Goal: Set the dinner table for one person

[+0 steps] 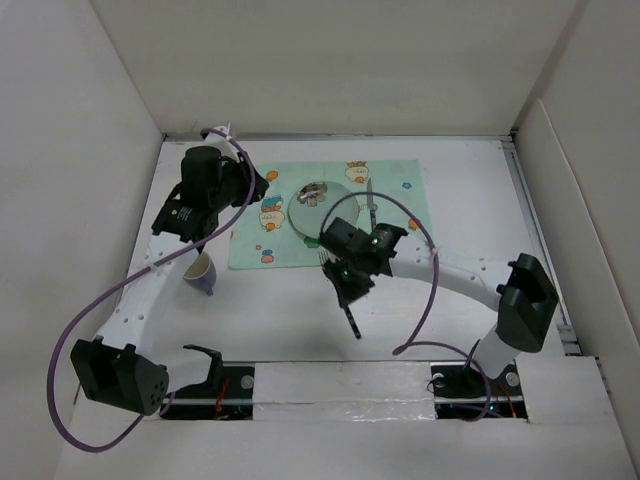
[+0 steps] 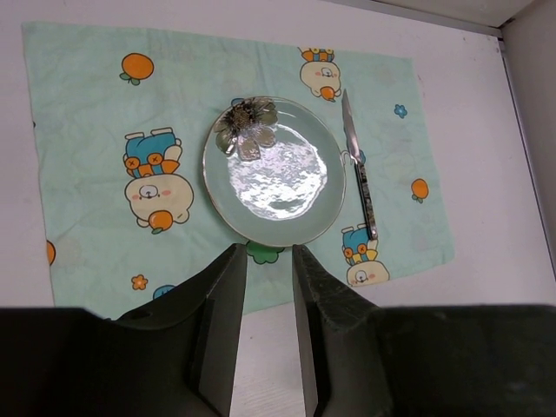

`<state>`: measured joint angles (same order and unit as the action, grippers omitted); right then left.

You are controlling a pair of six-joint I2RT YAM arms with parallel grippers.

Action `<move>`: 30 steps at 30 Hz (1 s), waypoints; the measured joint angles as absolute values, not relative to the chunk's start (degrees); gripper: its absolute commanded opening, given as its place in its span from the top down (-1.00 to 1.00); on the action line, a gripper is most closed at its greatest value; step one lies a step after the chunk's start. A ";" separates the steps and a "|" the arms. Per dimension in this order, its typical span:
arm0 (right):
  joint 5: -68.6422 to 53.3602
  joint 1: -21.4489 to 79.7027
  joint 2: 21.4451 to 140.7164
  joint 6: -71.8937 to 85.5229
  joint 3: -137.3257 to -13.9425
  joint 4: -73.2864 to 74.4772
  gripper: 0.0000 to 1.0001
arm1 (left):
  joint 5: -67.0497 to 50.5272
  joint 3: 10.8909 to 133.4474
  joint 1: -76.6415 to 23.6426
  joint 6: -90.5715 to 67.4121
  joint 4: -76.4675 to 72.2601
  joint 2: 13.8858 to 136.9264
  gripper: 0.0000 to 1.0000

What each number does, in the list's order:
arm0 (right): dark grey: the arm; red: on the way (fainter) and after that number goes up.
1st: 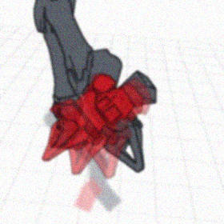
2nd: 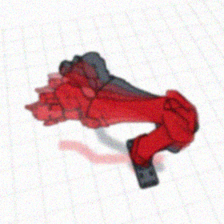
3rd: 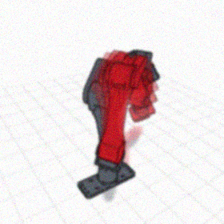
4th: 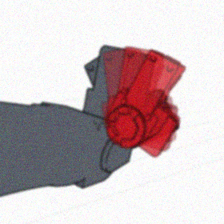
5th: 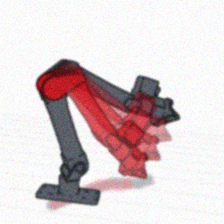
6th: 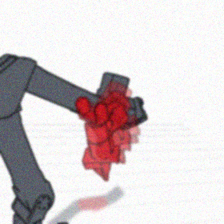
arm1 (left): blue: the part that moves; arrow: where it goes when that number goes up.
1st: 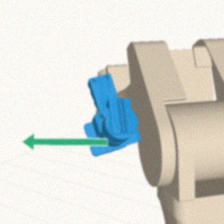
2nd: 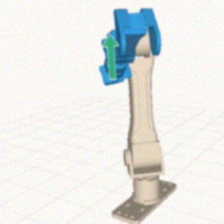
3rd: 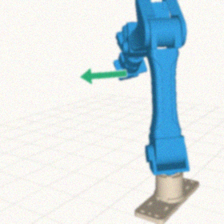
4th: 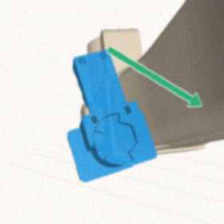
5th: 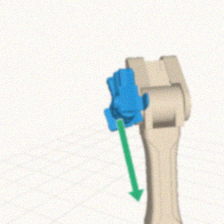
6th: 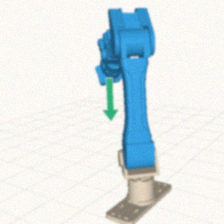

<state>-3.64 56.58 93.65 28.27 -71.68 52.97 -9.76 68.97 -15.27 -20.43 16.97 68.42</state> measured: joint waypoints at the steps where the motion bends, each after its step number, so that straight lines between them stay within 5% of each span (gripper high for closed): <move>1: -3.42 56.62 94.00 28.34 -76.38 52.80 1.00 | -9.30 69.06 -15.27 -20.45 17.34 68.40 0.49; 8: -3.68 52.58 111.18 27.55 -110.17 49.41 1.00 | -4.01 77.17 -15.27 -25.02 22.87 68.40 0.53; 13: -6.35 48.34 132.16 27.77 -134.69 51.16 1.00 | -0.69 76.86 -17.41 -28.56 25.32 62.50 0.99; 15: -7.40 47.03 139.11 28.47 -142.10 51.11 1.00 | 0.73 75.07 -19.20 -28.84 26.46 59.33 1.00; 30: -12.51 42.65 149.84 37.21 -148.05 45.60 1.00 | 8.05 70.83 -24.45 -28.38 31.14 57.17 1.00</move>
<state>-12.51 42.65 149.84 37.21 -148.05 45.60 8.05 70.83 -24.45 -28.38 31.14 57.17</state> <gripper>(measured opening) 0.190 0.003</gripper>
